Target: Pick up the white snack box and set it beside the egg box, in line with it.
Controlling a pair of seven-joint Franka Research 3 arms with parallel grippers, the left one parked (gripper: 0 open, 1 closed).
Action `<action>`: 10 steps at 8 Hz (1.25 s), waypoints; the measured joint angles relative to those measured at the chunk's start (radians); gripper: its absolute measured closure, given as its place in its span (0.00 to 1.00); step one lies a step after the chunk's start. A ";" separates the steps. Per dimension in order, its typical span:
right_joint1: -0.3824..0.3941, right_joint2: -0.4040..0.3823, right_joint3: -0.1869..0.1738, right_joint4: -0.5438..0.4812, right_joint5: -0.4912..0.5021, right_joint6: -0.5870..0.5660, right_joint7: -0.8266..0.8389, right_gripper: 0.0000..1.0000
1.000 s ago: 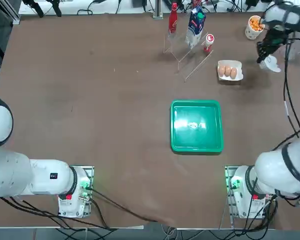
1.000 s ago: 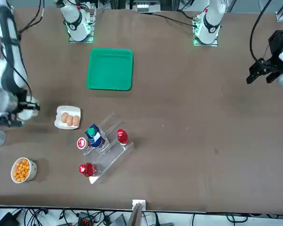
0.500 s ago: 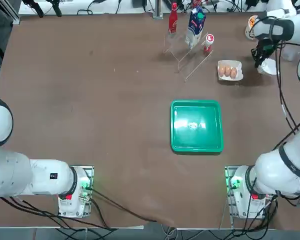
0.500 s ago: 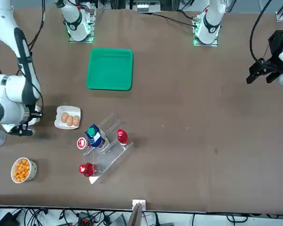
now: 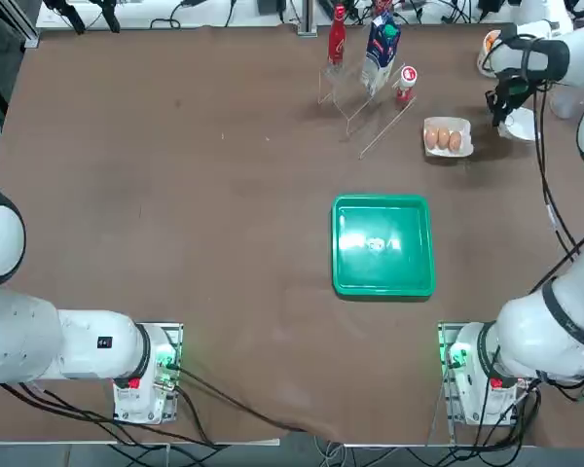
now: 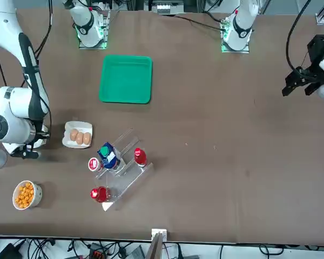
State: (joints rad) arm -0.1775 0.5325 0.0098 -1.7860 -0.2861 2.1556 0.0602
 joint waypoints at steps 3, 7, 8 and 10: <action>0.000 0.017 0.000 -0.048 0.000 0.078 0.001 0.98; 0.003 0.036 0.007 -0.052 0.000 0.111 0.003 0.96; 0.005 0.037 0.009 -0.053 0.000 0.110 0.003 0.82; 0.008 0.036 0.012 -0.053 0.000 0.100 0.003 0.45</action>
State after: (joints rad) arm -0.1700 0.5689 0.0218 -1.8388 -0.2861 2.2555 0.0635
